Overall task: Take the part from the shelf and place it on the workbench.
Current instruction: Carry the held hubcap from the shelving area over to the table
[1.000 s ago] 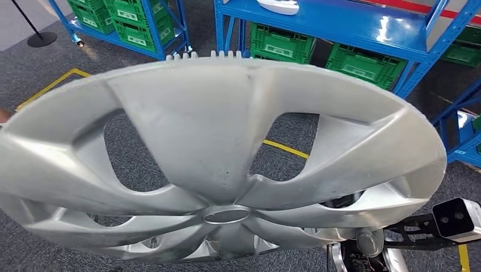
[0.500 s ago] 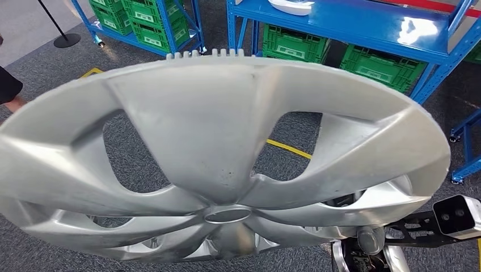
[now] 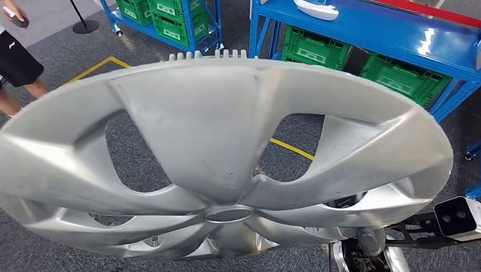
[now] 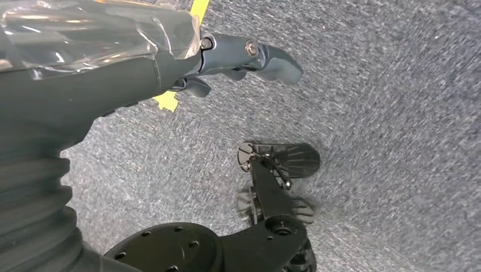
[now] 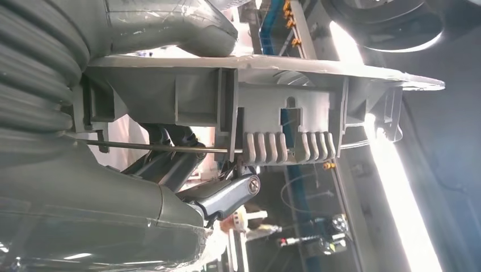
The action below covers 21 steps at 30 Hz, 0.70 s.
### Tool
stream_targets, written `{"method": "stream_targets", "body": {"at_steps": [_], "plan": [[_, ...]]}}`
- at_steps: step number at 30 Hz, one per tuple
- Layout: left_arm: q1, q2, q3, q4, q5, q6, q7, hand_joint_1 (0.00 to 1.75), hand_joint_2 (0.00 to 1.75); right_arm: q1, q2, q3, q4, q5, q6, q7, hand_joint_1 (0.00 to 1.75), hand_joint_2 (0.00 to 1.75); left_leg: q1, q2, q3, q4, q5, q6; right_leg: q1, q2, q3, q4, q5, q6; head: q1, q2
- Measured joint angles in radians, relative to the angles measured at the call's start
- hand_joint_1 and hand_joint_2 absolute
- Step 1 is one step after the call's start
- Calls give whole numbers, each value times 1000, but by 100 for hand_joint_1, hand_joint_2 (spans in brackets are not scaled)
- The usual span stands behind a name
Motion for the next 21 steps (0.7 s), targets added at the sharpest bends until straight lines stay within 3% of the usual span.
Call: {"method": "stream_targets", "body": {"at_steps": [2,3,4,6,8,9,11,13,14,17,18,19,21], "plan": [[-2,-1,0,3,-2,-3,-4,0,175,1,-3,0,1,1,0,-2,171,175,0,-14,-2,1,1,2,-1,11,-65,135,-48,0,1,0],[-1,-2,0,5,-2,-4,-5,0,175,1,-5,0,1,2,0,-2,171,175,0,-21,-2,2,1,2,-1,12,-79,163,-52,4,1,0],[-1,-3,0,7,-2,-5,-6,0,175,1,-5,0,2,2,0,-4,171,175,0,-29,-1,2,1,1,-2,14,-74,147,-39,12,1,0],[-2,-5,0,9,-3,-6,-8,0,175,0,-6,0,2,2,0,-6,171,175,1,-45,-1,7,-2,-3,-6,23,-10,7,23,28,1,0],[-2,-6,0,11,-3,-7,-10,0,175,0,-7,1,2,2,0,-7,171,175,-3,-58,-6,16,-7,-13,-9,37,45,-112,68,26,1,0],[-1,-6,0,12,-3,-7,-10,0,175,0,-7,1,2,2,0,-7,171,175,-4,-62,-10,20,-8,-18,-7,40,53,-132,76,19,1,0],[2,-6,0,16,-3,-7,-11,0,175,0,-8,1,2,2,0,-8,171,175,-2,-67,-16,22,-8,-27,-6,34,52,-133,79,3,1,0],[3,-7,0,18,-3,-7,-12,0,175,-1,-8,1,2,2,0,-9,171,175,0,-52,-27,46,-25,-37,-9,27,54,-136,81,-8,-1,0],[2,-7,0,19,-3,-8,-13,0,175,-1,-7,1,2,2,0,-9,171,175,1,-38,-44,83,-47,-42,-11,23,56,-137,81,-13,-3,0],[0,-8,0,20,-3,-9,-14,0,175,0,-7,1,3,2,1,-10,171,175,5,-6,-137,280,-133,-51,-6,8,57,-136,79,-19,-7,0],[1,-8,0,21,-3,-9,-15,0,175,0,-7,1,4,3,1,-10,171,175,6,-3,-157,317,-140,-51,-4,2,57,-136,78,-20,-7,0],[1,-9,0,22,-4,-9,-15,0,175,0,-8,1,4,4,1,-10,171,175,6,-1,-155,309,-125,-50,-2,-5,58,-136,78,-21,-7,0],[1,-9,0,24,-5,-9,-17,0,175,0,-7,1,5,8,1,-10,171,175,3,16,-92,184,-60,-39,3,-18,62,-137,76,-22,-7,0]]}}
